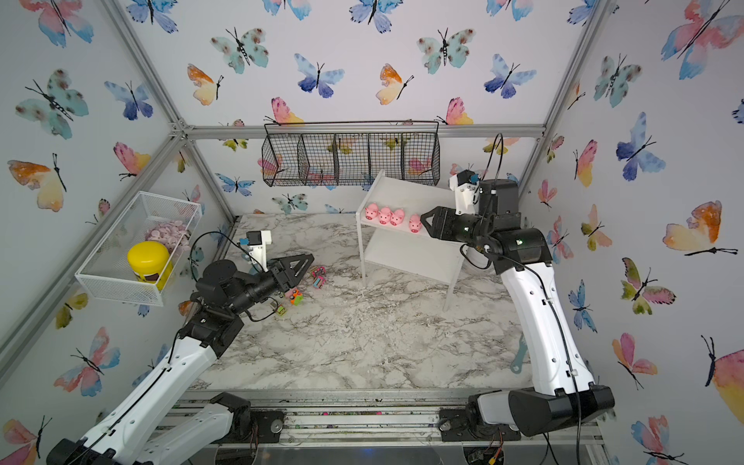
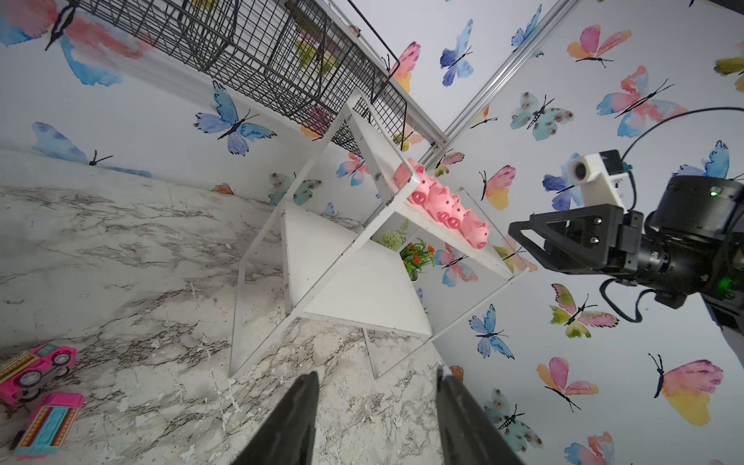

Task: Organize plastic toys on shelves
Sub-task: Place the plastic toy on the shelf, then adjust the plastic toy on the shelf.

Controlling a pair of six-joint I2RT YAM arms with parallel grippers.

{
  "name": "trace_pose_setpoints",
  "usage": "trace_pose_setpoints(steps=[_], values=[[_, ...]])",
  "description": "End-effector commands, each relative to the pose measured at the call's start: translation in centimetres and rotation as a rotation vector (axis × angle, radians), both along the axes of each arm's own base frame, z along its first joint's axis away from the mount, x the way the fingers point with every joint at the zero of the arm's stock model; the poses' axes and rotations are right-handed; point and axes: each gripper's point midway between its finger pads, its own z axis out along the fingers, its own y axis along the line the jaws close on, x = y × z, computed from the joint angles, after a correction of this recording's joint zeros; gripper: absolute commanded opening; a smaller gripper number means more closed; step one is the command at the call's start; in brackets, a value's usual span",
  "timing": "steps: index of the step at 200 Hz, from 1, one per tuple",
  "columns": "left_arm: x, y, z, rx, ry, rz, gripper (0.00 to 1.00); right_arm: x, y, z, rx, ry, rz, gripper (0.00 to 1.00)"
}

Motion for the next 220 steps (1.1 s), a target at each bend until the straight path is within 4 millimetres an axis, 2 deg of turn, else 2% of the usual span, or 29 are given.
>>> trace_pose_setpoints(steps=[1, 62, 75, 106, 176, 220], values=[[-0.5, -0.4, 1.7, -0.002, -0.068, -0.034, 0.53, 0.1, 1.6, 0.6, 0.092, 0.005, 0.092, 0.51], [-0.4, -0.5, 1.7, 0.002, -0.072, -0.031, 0.53, 1.0, 1.1, -2.0, 0.036, 0.077, 0.054, 0.48], [-0.3, -0.5, 1.8, 0.003, -0.072, -0.028, 0.53, 1.1, 1.3, -2.3, 0.041, 0.088, 0.062, 0.43], [-0.3, -0.5, 1.8, 0.004, -0.073, -0.027, 0.53, 1.3, 1.6, -2.2, 0.059, 0.092, 0.072, 0.33], [-0.3, -0.4, 1.8, 0.008, -0.074, -0.02, 0.53, 2.1, 2.2, -2.1, 0.122, 0.112, 0.067, 0.26], [-0.3, -0.3, 1.8, 0.009, -0.076, -0.018, 0.53, 2.3, 2.4, -2.5, 0.145, 0.126, 0.066, 0.25]])
